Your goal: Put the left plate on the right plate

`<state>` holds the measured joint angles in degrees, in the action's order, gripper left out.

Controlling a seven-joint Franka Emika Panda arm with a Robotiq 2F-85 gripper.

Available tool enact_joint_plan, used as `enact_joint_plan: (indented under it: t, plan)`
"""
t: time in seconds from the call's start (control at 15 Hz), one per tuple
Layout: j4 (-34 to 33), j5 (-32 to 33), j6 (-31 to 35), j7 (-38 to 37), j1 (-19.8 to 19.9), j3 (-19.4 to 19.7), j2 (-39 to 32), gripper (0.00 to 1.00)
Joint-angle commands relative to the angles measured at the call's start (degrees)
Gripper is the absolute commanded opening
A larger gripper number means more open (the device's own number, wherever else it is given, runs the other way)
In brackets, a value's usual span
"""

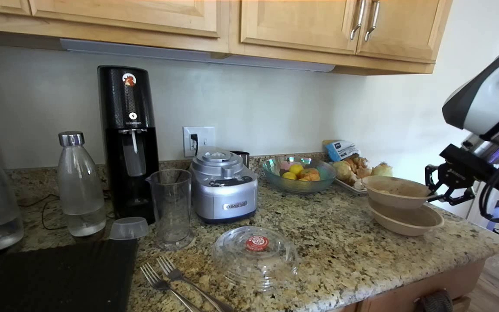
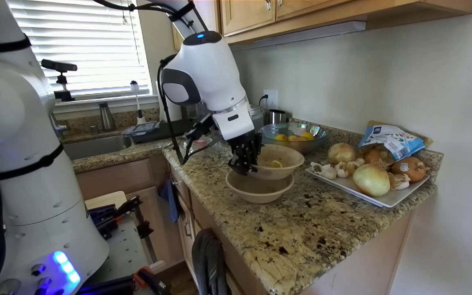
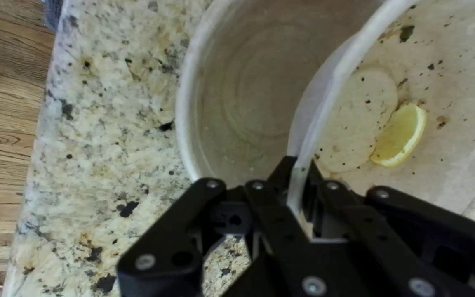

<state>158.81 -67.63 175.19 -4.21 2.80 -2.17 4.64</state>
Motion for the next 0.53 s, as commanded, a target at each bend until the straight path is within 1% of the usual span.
enact_joint_plan:
  t: [0.0,0.47]
  plan:
    - [0.1,-6.1,0.7,6.5,0.6,0.1,-1.2,0.03]
    - [0.2,-17.3,0.4,18.2,0.1,0.0,-2.7,0.03]
